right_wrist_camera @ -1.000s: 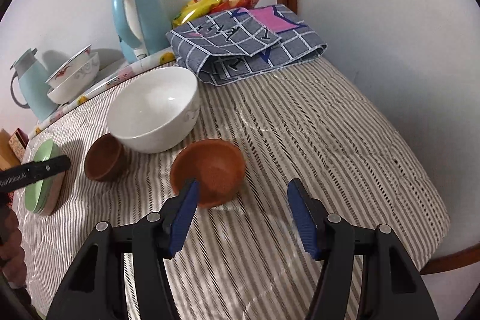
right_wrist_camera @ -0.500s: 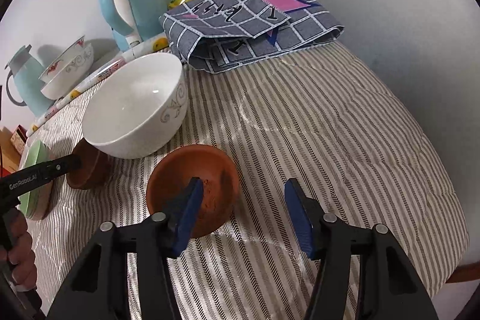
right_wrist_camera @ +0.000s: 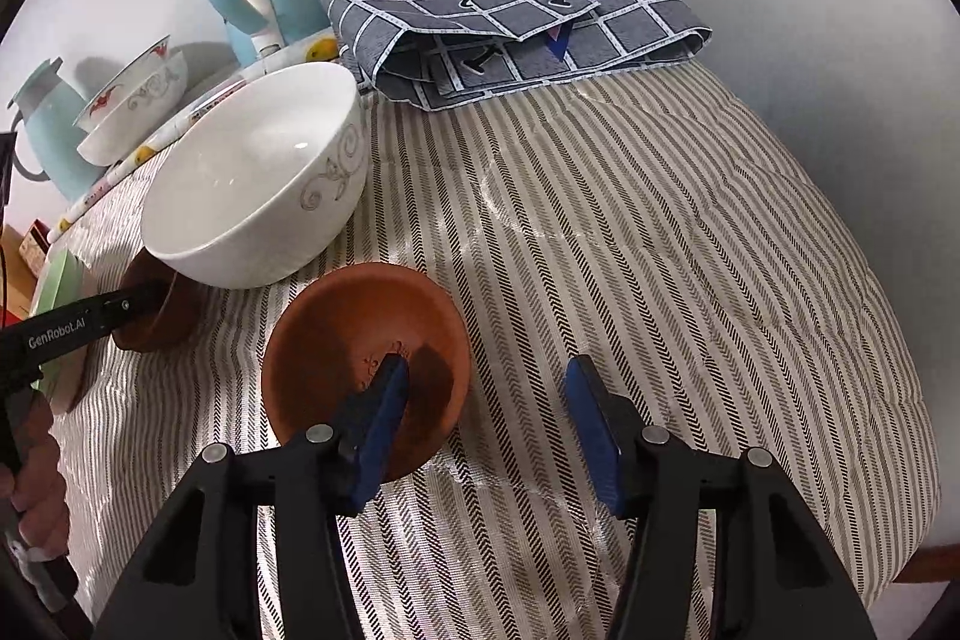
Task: Organize plates and bowls
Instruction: 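Close the right gripper on one brown bowl rim while the left grips the other, then carry the brown bowl in the right gripper over the white bowl while the left holds its bowl, then lower the brown bowl into the white bowl and open the right gripper, then carry the left gripper's brown bowl into the white bowl onto the other brown bowl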
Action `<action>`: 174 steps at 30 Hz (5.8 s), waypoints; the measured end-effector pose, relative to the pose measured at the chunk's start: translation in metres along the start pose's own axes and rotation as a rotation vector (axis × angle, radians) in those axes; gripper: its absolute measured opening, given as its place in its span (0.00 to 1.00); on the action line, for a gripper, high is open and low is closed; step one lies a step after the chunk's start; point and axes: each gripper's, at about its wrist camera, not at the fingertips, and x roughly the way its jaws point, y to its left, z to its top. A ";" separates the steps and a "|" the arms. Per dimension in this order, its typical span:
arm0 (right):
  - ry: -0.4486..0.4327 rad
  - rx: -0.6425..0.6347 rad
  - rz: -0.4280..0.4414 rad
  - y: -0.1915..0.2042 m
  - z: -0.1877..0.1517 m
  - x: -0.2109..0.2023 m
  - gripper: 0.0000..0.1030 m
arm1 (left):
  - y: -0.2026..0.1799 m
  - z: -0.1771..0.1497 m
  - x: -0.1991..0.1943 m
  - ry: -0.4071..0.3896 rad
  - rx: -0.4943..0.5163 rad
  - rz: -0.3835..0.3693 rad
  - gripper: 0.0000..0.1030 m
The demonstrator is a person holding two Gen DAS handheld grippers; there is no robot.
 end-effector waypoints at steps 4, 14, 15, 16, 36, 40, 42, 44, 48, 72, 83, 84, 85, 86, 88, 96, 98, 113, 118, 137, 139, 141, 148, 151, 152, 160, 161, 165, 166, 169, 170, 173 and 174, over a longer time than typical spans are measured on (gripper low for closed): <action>-0.018 -0.014 -0.002 0.003 -0.001 -0.001 0.51 | 0.000 0.001 0.000 0.000 -0.008 0.000 0.29; -0.029 -0.023 0.067 0.010 0.000 -0.003 0.12 | -0.005 -0.003 -0.007 -0.018 -0.006 -0.003 0.10; -0.035 -0.015 0.071 0.009 -0.001 -0.004 0.11 | -0.005 -0.004 -0.009 -0.019 0.001 0.000 0.09; -0.038 -0.009 0.072 0.008 -0.002 -0.006 0.10 | -0.006 -0.006 -0.012 -0.022 0.009 0.002 0.08; -0.105 0.050 0.072 0.011 -0.032 -0.054 0.06 | -0.009 -0.029 -0.073 -0.082 0.049 -0.021 0.08; -0.129 0.051 0.067 0.015 -0.034 -0.069 0.06 | -0.006 -0.032 -0.087 -0.102 0.048 -0.026 0.08; -0.142 0.048 0.063 0.018 -0.035 -0.077 0.06 | -0.004 -0.033 -0.092 -0.108 0.046 -0.028 0.08; -0.151 0.047 0.060 0.021 -0.035 -0.083 0.06 | -0.003 -0.034 -0.097 -0.114 0.045 -0.028 0.08; -0.170 0.044 0.055 0.026 -0.034 -0.095 0.06 | 0.003 -0.035 -0.109 -0.133 0.038 -0.033 0.08; -0.230 0.020 0.033 0.058 0.022 -0.106 0.06 | 0.066 -0.004 -0.138 -0.201 -0.053 -0.010 0.08; -0.200 -0.007 0.025 0.078 0.061 -0.071 0.06 | 0.087 0.016 -0.118 -0.189 -0.091 -0.021 0.08; -0.196 -0.013 0.023 0.080 0.064 -0.066 0.06 | 0.088 0.019 -0.114 -0.186 -0.093 -0.024 0.08; -0.194 -0.016 0.022 0.081 0.065 -0.064 0.06 | 0.088 0.021 -0.111 -0.183 -0.094 -0.026 0.08; -0.189 -0.020 0.021 0.082 0.067 -0.060 0.06 | 0.089 0.022 -0.109 -0.180 -0.094 -0.029 0.08; -0.175 -0.028 0.011 0.085 0.072 -0.051 0.06 | 0.090 0.025 -0.102 -0.172 -0.093 -0.037 0.08; -0.099 -0.036 -0.004 0.092 0.079 -0.010 0.06 | 0.089 0.034 -0.088 -0.168 -0.076 -0.045 0.08; -0.083 -0.034 -0.006 0.092 0.081 -0.001 0.06 | 0.089 0.035 -0.086 -0.167 -0.073 -0.042 0.08; 0.002 -0.041 -0.009 0.089 0.089 0.029 0.07 | 0.085 0.040 -0.069 -0.147 -0.060 -0.064 0.08; 0.006 -0.049 -0.023 0.091 0.092 0.033 0.07 | 0.084 0.040 -0.064 -0.138 -0.060 -0.068 0.08; 0.050 -0.229 -0.187 0.115 0.090 0.046 0.23 | 0.092 0.042 -0.056 -0.120 -0.064 -0.080 0.08; 0.043 -0.234 -0.195 0.116 0.088 0.045 0.23 | 0.094 0.041 -0.057 -0.123 -0.067 -0.078 0.08; 0.040 -0.230 -0.171 0.115 0.089 0.044 0.27 | 0.095 0.040 -0.058 -0.124 -0.071 -0.077 0.08; -0.028 -0.229 -0.153 0.116 0.090 0.025 0.45 | 0.097 0.037 -0.067 -0.132 -0.077 -0.078 0.08; -0.061 -0.210 -0.134 0.114 0.090 0.009 0.45 | 0.094 0.034 -0.075 -0.140 -0.075 -0.080 0.08; -0.071 -0.197 -0.125 0.112 0.090 0.004 0.45 | 0.094 0.033 -0.077 -0.141 -0.075 -0.083 0.08; -0.138 -0.087 -0.073 0.082 0.077 -0.049 0.46 | 0.075 0.026 -0.100 -0.166 -0.062 -0.084 0.08; -0.145 -0.083 -0.074 0.079 0.075 -0.054 0.46 | 0.072 0.024 -0.103 -0.170 -0.060 -0.084 0.08; -0.180 -0.065 -0.073 0.062 0.060 -0.081 0.46 | 0.058 0.019 -0.113 -0.182 -0.053 -0.088 0.08; -0.185 -0.060 -0.075 0.058 0.056 -0.087 0.46 | 0.053 0.016 -0.116 -0.183 -0.053 -0.091 0.08; -0.195 -0.051 -0.077 0.045 0.045 -0.100 0.47 | 0.044 0.010 -0.120 -0.185 -0.058 -0.092 0.08; -0.198 -0.048 -0.078 0.041 0.041 -0.103 0.48 | 0.041 0.008 -0.121 -0.185 -0.056 -0.092 0.08; -0.206 -0.039 -0.079 0.029 0.030 -0.112 0.48 | 0.031 0.003 -0.122 -0.182 -0.052 -0.092 0.08; -0.206 -0.036 -0.079 0.024 0.026 -0.114 0.48 | 0.027 0.002 -0.123 -0.182 -0.050 -0.091 0.08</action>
